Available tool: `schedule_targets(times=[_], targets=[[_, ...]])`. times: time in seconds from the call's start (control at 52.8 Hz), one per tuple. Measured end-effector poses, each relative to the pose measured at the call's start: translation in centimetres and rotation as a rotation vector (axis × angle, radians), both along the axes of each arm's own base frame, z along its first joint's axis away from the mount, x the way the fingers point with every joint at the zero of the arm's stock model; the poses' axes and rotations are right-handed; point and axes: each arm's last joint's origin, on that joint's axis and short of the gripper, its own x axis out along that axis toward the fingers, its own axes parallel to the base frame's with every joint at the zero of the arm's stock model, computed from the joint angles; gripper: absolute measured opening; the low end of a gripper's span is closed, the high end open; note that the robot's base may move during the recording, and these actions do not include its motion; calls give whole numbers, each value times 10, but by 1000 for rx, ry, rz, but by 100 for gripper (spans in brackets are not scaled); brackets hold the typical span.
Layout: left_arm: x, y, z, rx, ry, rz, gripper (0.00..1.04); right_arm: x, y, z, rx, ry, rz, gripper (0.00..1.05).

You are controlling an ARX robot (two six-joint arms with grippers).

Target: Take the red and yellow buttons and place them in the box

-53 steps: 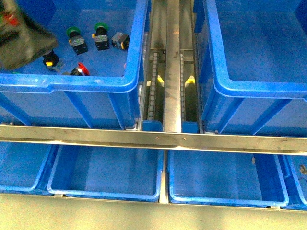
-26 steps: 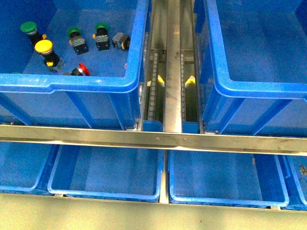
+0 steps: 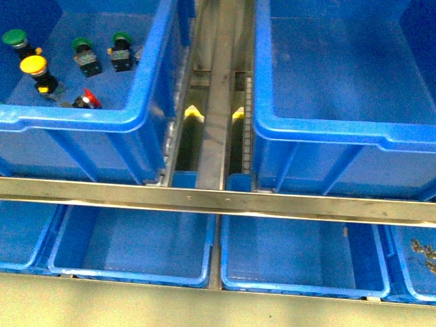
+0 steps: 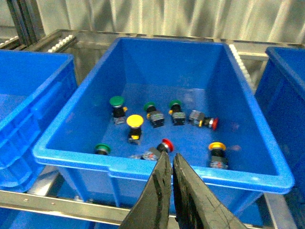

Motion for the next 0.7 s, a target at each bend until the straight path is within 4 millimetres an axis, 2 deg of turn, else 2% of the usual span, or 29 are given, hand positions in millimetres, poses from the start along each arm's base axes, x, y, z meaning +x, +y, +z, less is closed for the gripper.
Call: schedule_targets(times=[0.7], targets=[[-18,0,1,3,-3,-3,3,-9,5,-7,6,21,-8,26]])
